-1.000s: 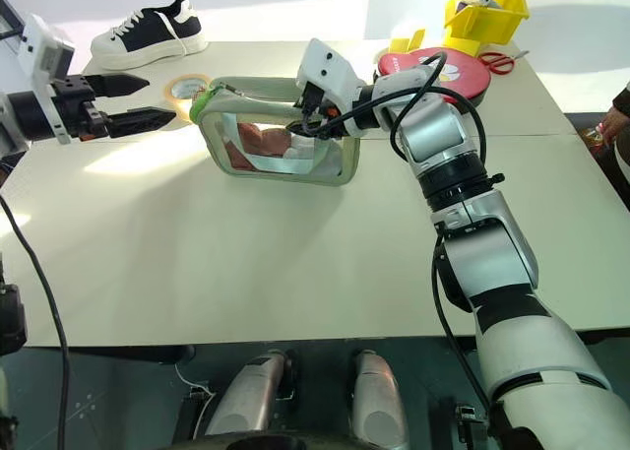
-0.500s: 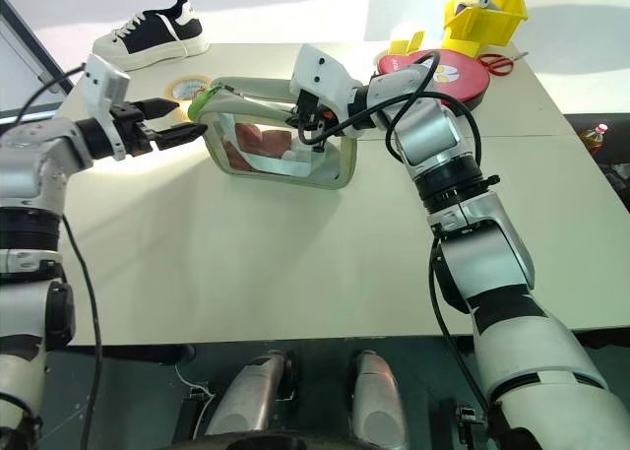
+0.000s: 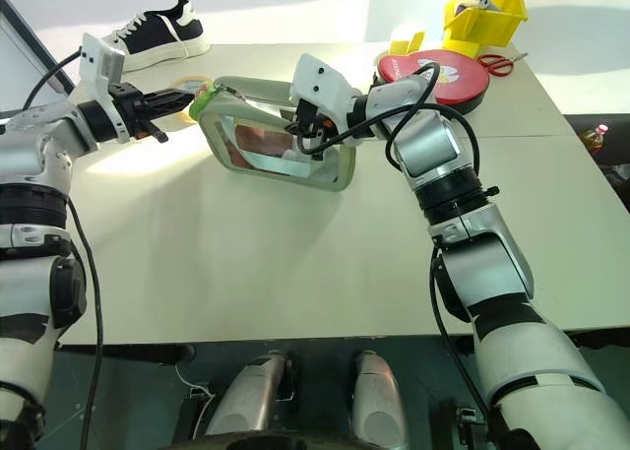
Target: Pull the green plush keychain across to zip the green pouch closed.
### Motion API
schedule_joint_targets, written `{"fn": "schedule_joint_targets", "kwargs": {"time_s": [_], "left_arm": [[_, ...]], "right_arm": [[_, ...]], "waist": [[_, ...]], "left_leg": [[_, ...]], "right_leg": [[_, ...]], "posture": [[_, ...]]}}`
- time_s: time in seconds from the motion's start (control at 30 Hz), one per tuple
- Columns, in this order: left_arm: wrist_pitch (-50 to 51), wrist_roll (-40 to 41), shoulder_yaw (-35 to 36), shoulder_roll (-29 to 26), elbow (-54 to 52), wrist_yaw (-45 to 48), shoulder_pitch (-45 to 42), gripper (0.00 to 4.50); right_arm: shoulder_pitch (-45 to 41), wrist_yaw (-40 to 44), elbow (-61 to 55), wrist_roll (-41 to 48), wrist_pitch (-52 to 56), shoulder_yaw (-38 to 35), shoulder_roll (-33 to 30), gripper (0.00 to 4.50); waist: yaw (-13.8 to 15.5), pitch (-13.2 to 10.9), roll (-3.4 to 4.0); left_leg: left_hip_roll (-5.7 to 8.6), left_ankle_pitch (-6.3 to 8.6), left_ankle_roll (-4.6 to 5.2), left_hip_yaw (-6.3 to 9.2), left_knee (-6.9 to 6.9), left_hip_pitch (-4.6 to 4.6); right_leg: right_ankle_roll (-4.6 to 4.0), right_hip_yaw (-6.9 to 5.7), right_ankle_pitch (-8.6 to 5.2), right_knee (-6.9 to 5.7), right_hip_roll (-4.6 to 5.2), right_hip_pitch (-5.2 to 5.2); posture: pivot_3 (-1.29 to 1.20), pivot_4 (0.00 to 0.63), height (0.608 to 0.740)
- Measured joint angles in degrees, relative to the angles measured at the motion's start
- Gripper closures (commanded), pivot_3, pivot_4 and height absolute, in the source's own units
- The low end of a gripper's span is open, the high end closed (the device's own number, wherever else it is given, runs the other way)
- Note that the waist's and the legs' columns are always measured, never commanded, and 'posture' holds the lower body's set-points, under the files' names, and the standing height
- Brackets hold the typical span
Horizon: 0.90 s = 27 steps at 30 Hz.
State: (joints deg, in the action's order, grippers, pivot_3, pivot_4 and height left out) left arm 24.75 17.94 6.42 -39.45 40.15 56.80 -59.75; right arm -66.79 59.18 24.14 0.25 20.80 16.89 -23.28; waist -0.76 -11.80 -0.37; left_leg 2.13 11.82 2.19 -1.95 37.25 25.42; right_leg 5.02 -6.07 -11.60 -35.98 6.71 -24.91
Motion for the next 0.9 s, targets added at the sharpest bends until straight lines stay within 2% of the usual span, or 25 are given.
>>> {"fn": "schedule_joint_targets", "kwargs": {"time_s": [0.13,0.17,0.23,0.37,0.7,0.8,0.9], "left_arm": [[-0.2,0.0,0.0,0.3,0.2,0.1,0.0,4.46],[-0.2,0.0,0.0,0.4,0.2,0.1,0.0,4.22],[-0.2,0.2,0.0,0.5,0.2,0.3,0.0,3.61],[-0.1,0.2,0.1,1.1,0.0,-0.2,0.0,1.63],[0.1,0.0,0.0,1.2,-0.3,-0.7,0.2,1.63],[0.6,0.0,0.0,1.2,-0.8,-0.1,0.6,2.49],[1.3,0.0,-0.3,1.2,-2.0,1.2,1.3,4.08]], "right_arm": [[0.3,-0.1,-0.5,0.0,0.1,0.0,0.0,4.50],[0.3,-0.1,-0.6,0.0,0.1,0.0,-0.1,4.50],[0.3,0.0,-0.6,0.0,0.1,0.0,-0.1,4.50],[1.2,1.2,-2.2,0.1,0.2,0.0,-0.4,4.50],[1.5,1.8,-3.1,0.2,1.4,-0.1,-0.3,4.50],[1.5,1.8,-3.3,0.5,1.9,-0.2,-0.3,4.50],[1.5,1.5,-3.3,0.6,2.1,-0.2,-0.3,4.50]], "waist": [[0.0,0.0,0.00],[0.0,0.0,0.00],[0.0,0.0,0.00],[0.0,0.0,0.00],[0.0,0.0,-0.01],[0.0,0.0,-0.01],[0.0,0.0,-0.01]], "left_leg": [[0.00,0.00,0.00,0.00,0.00,0.00],[0.00,0.00,0.00,0.00,0.00,0.00],[0.00,0.00,0.00,0.00,0.00,0.00],[0.00,0.00,0.00,0.00,0.01,0.00],[0.00,0.00,0.00,0.00,0.03,-0.01],[0.00,0.00,0.00,0.00,0.03,0.00],[0.00,0.00,0.00,0.00,0.03,-0.01]], "right_leg": [[0.00,0.00,0.00,0.00,0.00,0.00],[0.00,0.00,0.00,0.00,0.00,0.00],[0.00,0.00,0.00,0.00,0.00,0.00],[0.00,0.00,0.00,0.00,0.00,0.00],[0.00,0.01,0.00,-0.02,0.00,0.01],[0.00,0.01,0.00,-0.02,0.01,0.00],[0.00,0.01,0.00,-0.02,0.01,0.00]], "posture": [[0.00,0.150,0.740],[0.00,0.150,0.740],[0.00,0.150,0.740],[0.00,0.150,0.740],[0.00,0.150,0.740],[0.00,0.150,0.740],[0.00,0.150,0.740]]}}
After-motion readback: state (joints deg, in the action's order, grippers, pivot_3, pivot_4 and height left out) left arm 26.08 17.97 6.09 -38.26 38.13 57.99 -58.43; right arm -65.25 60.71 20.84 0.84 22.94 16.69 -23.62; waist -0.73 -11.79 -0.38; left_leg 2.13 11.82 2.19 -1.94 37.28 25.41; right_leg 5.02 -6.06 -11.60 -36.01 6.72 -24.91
